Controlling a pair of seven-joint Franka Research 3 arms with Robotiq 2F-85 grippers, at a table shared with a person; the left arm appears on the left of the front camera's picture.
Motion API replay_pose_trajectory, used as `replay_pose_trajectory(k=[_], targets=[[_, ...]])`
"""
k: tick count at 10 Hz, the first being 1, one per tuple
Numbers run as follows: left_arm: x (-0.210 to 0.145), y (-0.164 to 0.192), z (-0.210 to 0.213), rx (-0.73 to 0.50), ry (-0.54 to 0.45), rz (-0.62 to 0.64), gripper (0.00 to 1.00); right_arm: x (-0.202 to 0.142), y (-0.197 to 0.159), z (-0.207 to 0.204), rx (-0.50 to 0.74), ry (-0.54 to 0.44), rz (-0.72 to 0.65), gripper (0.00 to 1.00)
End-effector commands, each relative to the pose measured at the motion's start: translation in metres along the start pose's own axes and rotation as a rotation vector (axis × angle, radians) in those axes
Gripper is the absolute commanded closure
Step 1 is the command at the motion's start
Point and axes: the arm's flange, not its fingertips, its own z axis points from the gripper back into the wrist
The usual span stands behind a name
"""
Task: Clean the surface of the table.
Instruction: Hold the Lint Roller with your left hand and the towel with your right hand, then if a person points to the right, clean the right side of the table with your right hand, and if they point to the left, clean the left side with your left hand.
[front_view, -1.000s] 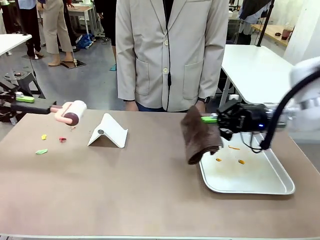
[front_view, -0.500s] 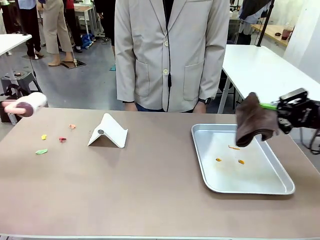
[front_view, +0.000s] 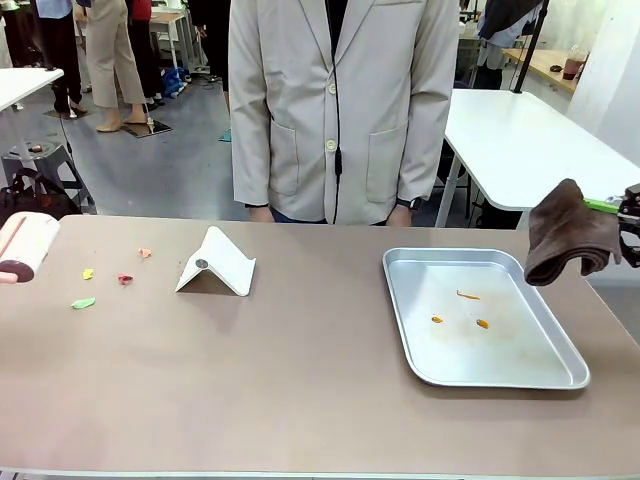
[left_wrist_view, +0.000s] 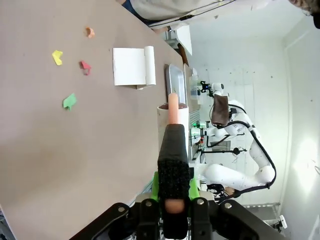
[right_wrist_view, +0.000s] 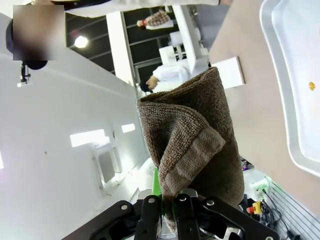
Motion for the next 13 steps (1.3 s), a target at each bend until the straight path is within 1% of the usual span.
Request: replay_pose_trajectory(k=[1,2,13], targets=[[0.0097,-0.0034,-0.0014,-0.074,-0.004,0.068,1.00,-0.0007,-0.0026,-0.0028,-0.095,0.025,0.023,1.00],[0.0000,0.0000,0.0000,0.000,0.000,0.000,1.00,0.0000,0.0000,0.0000,0.000,0.000,0.000,1.00],[0.0000,0.0000,0.0000,0.000,0.000,0.000,1.00,0.0000,0.0000,0.0000,0.000,0.000,0.000,1.00]])
